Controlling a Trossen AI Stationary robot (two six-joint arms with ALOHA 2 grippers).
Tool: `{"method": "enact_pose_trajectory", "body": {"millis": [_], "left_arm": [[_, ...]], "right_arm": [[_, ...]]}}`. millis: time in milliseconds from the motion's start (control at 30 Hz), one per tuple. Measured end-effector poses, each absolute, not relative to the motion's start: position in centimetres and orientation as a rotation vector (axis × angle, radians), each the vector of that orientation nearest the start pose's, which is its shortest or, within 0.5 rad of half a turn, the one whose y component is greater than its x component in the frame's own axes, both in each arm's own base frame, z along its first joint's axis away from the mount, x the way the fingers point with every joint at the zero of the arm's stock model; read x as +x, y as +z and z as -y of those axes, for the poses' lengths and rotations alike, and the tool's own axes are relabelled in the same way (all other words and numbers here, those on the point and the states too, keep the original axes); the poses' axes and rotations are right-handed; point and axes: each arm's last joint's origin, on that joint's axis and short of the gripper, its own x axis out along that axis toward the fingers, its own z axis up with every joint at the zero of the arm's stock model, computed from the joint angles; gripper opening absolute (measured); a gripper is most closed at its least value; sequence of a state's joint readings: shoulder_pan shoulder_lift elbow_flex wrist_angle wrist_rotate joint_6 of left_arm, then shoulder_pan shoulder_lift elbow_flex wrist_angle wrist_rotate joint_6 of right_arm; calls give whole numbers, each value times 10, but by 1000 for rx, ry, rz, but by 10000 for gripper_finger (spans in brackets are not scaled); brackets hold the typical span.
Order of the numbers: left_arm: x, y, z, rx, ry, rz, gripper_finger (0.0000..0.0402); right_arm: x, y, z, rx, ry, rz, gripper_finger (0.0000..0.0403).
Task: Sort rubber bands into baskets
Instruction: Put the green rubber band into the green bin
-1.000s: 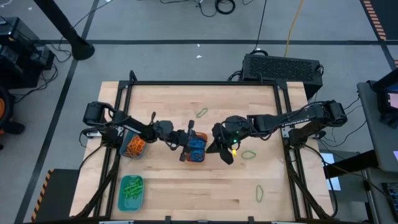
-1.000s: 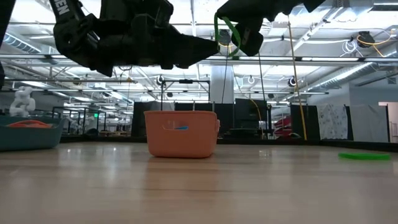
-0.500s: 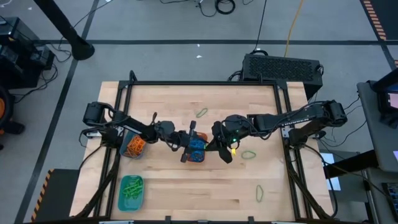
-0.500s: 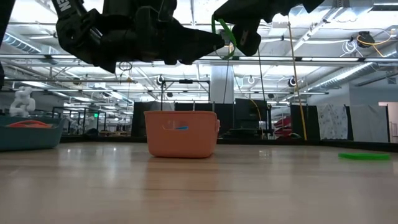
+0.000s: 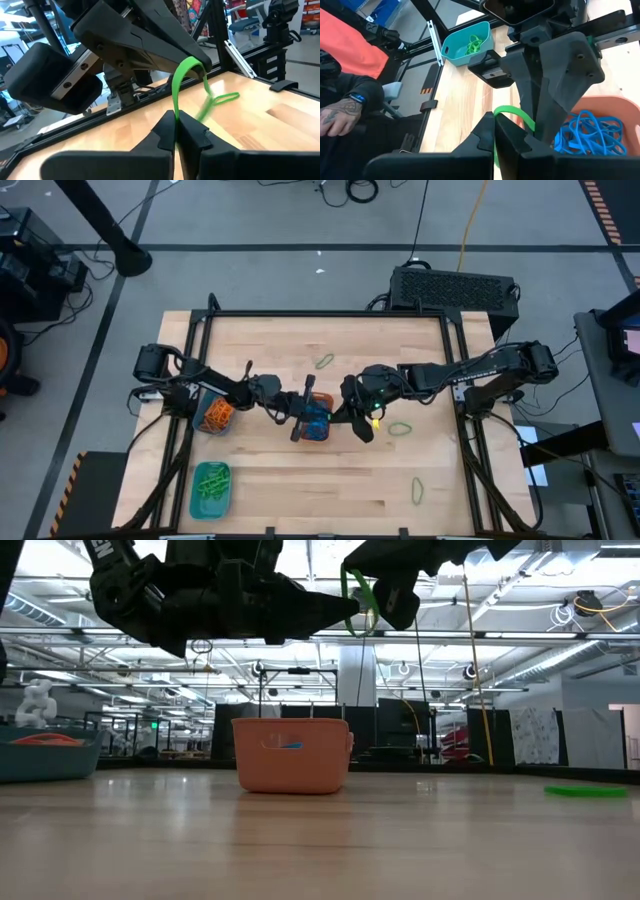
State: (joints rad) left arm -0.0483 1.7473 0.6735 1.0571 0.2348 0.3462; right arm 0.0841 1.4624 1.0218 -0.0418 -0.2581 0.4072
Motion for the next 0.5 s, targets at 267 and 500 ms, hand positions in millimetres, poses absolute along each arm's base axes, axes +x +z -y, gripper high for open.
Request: {"method": "enact_pose_trajectory", "body": {"millis": [267, 500], "left_arm": [[329, 177, 23, 339, -288, -2, 4], [317, 194, 31, 340, -258, -99, 3]], "right_arm": [[322, 271, -31, 434, 223, -543, 31], [318, 269, -22, 359, 214, -580, 117]]}}
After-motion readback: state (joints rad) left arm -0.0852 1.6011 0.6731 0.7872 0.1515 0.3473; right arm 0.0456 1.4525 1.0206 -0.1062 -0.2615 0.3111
